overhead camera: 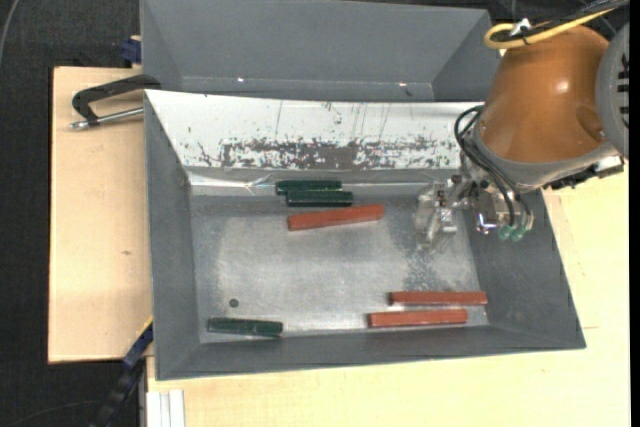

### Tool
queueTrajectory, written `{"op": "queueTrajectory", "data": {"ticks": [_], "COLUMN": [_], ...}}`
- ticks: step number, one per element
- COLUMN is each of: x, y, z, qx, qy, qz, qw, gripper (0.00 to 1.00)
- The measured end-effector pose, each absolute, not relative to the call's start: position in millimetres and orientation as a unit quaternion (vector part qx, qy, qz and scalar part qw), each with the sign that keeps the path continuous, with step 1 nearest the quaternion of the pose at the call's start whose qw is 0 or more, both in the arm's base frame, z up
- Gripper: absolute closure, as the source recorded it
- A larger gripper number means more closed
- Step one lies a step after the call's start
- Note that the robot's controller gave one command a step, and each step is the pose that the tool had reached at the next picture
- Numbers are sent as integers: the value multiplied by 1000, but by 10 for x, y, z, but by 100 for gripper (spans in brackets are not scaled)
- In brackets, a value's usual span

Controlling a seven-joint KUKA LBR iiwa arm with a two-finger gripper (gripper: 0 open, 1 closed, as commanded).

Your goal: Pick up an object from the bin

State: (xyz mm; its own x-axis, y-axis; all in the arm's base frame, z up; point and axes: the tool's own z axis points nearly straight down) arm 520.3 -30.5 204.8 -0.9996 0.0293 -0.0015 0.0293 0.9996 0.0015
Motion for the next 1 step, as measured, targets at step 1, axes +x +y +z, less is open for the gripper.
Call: {"op": "queueTrajectory", "data": {"ticks": [1], "x": [5203], "y": [-307], "z": [2049], "qx": [15], "qy": [1000], "qz": [1], "qw": [1], "gripper": [0]}}
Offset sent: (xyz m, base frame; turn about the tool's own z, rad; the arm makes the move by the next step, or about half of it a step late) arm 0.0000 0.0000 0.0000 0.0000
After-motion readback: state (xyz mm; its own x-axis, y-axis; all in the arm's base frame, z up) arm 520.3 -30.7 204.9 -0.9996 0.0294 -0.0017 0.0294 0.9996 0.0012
